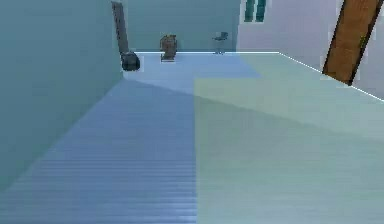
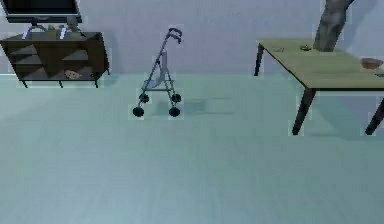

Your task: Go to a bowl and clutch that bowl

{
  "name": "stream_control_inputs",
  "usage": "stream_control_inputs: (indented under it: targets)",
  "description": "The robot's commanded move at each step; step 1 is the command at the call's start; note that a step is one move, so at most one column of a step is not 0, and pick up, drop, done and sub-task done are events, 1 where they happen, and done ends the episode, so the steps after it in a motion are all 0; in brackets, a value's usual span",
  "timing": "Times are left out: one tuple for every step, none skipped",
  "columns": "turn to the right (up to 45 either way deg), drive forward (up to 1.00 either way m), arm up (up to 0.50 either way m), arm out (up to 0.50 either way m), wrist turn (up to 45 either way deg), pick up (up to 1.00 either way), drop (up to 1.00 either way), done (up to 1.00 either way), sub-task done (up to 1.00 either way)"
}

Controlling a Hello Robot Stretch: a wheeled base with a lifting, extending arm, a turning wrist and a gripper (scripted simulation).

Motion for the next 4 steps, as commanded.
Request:
stream_control_inputs:
  targets:
    - [45.0, 0.0, 0.0, 0.0, 0.0, 0.0, 0.0, 0.0, 0.0]
    - [45.0, 0.0, 0.0, 0.0, 0.0, 0.0, 0.0, 0.0, 0.0]
    - [45.0, 0.0, 0.0, 0.0, 0.0, 0.0, 0.0, 0.0, 0.0]
    - [9.0, 0.0, 0.0, 0.0, 0.0, 0.0, 0.0, 0.0, 0.0]
